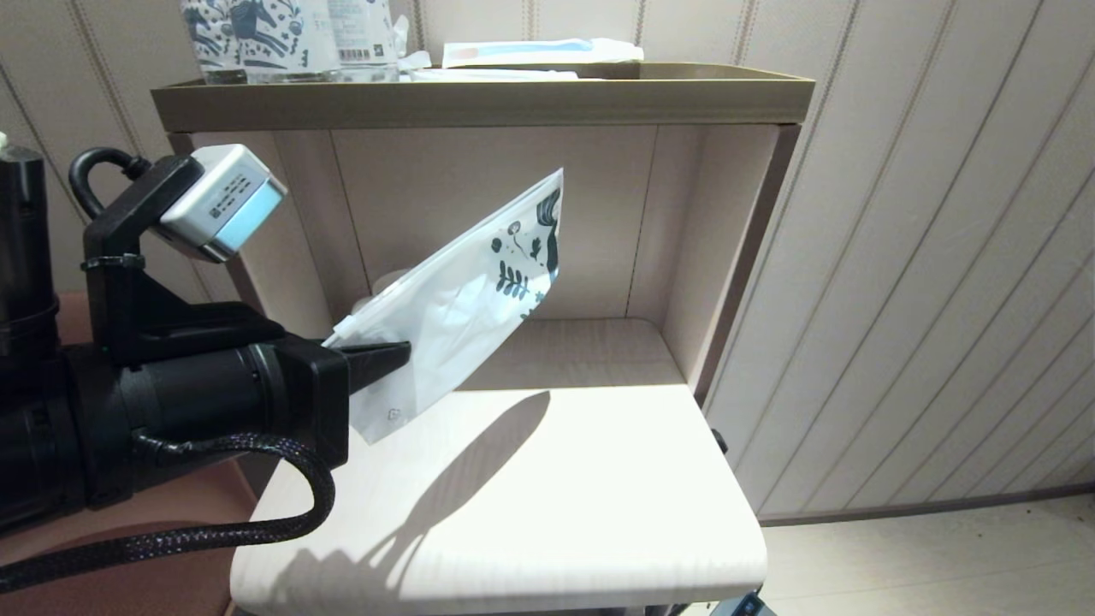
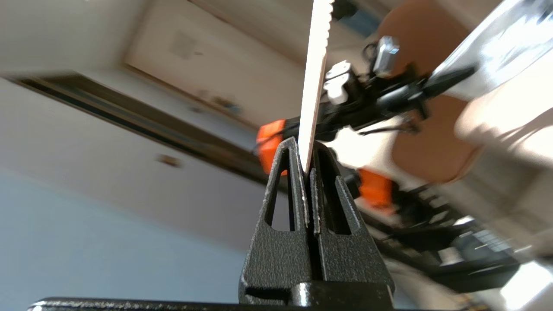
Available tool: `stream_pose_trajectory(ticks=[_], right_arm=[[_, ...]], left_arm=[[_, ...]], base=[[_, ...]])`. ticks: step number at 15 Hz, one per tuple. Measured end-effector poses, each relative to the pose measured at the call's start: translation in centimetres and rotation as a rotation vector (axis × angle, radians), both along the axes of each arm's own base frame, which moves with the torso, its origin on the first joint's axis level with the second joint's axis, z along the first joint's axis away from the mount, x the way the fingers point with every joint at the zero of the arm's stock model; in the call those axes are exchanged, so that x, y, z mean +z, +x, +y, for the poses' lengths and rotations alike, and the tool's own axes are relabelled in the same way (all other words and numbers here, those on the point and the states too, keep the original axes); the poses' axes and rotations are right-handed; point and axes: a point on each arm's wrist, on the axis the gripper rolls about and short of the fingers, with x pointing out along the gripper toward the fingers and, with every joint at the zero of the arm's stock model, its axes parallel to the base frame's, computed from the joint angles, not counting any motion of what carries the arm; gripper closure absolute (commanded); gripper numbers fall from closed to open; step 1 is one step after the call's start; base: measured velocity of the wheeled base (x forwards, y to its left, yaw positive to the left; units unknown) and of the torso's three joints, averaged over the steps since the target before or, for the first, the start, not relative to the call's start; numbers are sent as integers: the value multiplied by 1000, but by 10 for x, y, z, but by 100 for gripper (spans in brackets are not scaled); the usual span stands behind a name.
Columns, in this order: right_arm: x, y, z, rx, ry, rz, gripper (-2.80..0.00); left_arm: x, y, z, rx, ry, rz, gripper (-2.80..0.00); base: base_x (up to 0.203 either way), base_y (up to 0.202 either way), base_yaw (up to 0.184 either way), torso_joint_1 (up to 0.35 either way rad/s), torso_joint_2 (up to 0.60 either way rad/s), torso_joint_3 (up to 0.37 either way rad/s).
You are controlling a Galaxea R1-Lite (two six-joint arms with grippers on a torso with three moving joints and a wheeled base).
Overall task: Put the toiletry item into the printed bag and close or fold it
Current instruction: Place the comb into the storage bag
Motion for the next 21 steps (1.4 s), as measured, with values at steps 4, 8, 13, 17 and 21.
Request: stream_pose_trajectory(ticks=[4,8,13,17,21], right_arm=[[2,-15,9,-52,-45,-91,0],[8,-25,9,64,-58,-134,0],[20,11,-2,376,-30,-119,0],[28,72,-1,428,4,15,0],[25,116,0,442,42,191,0]], left_arm=[[4,-4,4,0,-15,-11,0],[0,-7,7,-1,-12,-3,0],[-1,-17,1,-67,-10,-2,0],[-8,-21,-1,-78,-13,29,0],[-5,-25,4,-55,-25,26,0]], base=[[0,0,0,0,0,0],[0,0,0,0,0,0],[0,0,0,0,0,0],[0,0,0,0,0,0],[0,0,0,0,0,0]])
